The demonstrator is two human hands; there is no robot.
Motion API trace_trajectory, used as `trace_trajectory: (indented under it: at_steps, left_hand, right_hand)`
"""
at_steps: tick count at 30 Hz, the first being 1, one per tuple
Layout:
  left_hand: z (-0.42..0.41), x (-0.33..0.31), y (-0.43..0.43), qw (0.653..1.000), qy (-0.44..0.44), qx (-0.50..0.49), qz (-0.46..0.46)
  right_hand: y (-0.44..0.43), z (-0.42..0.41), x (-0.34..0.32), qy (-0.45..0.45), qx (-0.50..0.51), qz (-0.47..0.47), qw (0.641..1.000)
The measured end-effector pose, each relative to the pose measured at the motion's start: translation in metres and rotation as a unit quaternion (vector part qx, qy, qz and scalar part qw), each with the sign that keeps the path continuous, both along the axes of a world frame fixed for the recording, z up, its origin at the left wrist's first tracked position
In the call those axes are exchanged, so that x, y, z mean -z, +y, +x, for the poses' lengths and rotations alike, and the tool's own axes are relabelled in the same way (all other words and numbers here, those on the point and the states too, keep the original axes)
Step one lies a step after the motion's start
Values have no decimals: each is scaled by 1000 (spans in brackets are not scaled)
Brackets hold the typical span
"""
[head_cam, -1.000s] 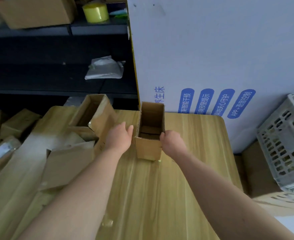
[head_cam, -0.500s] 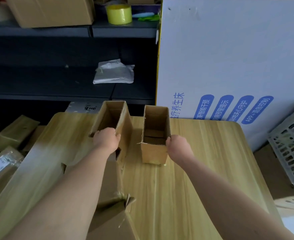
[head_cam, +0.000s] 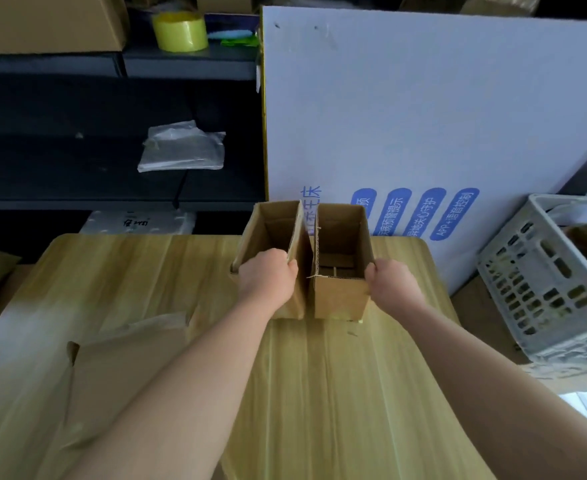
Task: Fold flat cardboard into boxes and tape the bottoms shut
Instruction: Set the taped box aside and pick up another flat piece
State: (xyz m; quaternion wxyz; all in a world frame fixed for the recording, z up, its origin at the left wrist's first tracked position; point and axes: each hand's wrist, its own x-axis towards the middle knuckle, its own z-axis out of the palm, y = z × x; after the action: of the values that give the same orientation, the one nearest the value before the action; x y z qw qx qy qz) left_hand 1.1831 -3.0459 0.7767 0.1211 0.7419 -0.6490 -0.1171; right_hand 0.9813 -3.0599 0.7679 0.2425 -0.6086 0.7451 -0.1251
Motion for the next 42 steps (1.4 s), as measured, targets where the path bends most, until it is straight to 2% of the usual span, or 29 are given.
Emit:
trace_trajectory:
  at_steps: [3, 8, 13, 19, 24, 30, 35, 42]
  left_hand:
    - [-44, 10, 2, 1000, -4, 23, 2]
    - [-111, 29, 1, 996, 47, 71, 20]
    - [-146, 39, -3, 996, 15, 76, 37]
    - [-153, 42, -3, 994, 55, 85, 32]
    - [-150, 39, -6, 995, 78, 59, 31]
    - [-144, 41, -6, 996, 17, 67, 56]
    - [-139, 35, -6, 994, -36, 78, 66]
    - [-137, 29, -6, 994, -37, 76, 76]
  right_hand:
    - [5, -38, -1, 5, 5, 11, 1000]
    - [15, -91, 2, -5, 4, 35, 999]
    - [13, -127, 9, 2, 3, 65, 998]
    - [4, -139, 18, 19, -63, 68, 995]
    - [8, -139, 20, 24, -77, 75, 994]
    - [3, -130, 26, 4, -74, 62, 995]
    - [4, -126, 26, 37, -62, 35, 997]
    - [5, -124, 20, 50, -45, 48, 997]
